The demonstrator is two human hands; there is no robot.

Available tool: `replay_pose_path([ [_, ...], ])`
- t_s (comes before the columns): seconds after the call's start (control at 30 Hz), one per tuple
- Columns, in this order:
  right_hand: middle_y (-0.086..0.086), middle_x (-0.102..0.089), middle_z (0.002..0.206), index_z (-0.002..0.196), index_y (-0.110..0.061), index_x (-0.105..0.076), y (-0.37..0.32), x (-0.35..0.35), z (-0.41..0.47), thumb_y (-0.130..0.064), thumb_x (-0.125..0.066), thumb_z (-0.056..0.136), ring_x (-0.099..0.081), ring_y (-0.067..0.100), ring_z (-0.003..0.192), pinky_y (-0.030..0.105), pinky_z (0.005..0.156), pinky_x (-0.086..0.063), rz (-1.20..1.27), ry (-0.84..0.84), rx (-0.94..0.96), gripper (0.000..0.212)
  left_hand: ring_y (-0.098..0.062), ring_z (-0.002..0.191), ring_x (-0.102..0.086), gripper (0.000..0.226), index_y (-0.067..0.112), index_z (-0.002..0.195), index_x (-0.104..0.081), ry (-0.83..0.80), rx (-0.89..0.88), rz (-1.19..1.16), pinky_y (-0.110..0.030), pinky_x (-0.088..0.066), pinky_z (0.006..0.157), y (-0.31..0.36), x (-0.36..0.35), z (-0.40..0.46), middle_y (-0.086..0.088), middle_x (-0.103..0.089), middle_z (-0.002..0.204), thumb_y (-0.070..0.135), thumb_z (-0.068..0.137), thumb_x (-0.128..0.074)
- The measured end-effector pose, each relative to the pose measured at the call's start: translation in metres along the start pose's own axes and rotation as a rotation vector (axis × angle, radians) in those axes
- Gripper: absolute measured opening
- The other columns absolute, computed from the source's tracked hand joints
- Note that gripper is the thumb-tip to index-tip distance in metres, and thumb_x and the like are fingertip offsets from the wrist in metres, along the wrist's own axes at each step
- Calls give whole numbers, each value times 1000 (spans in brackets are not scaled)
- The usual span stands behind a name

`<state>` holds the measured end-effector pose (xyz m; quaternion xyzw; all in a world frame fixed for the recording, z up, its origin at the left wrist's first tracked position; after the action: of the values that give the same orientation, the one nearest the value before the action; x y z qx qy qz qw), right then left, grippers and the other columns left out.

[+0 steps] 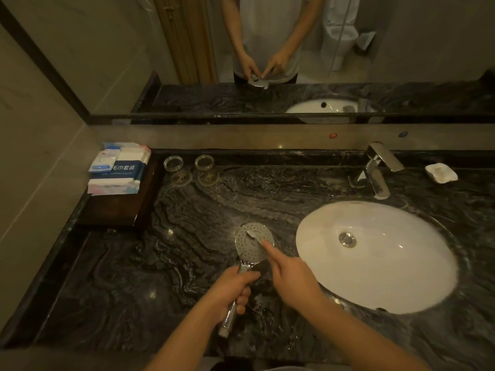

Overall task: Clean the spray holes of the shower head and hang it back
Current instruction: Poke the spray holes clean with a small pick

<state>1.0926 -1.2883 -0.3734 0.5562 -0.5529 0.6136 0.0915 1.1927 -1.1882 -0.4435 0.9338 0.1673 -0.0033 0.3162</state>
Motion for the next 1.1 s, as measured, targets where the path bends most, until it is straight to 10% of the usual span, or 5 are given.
replay_pose_path([
  [1.1, 6, -64, 70, 140, -70, 1, -7, -17, -17, -33, -36, 102, -59, 21, 60, 43, 63, -52, -47, -15, 194, 64, -7, 39, -31, 19, 16, 87, -45, -75, 22, -122, -18, -26, 33, 12, 5, -9, 2, -39, 55, -1, 91, -52],
])
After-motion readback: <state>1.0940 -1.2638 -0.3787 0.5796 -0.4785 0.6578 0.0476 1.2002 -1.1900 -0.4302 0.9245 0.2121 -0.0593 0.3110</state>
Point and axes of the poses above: each hand's wrist, its own z-axis towards the middle knuckle, its own x-axis out of the back of the hand, y = z × x, the point moved 10 cm from there along z, towards the middle knuckle
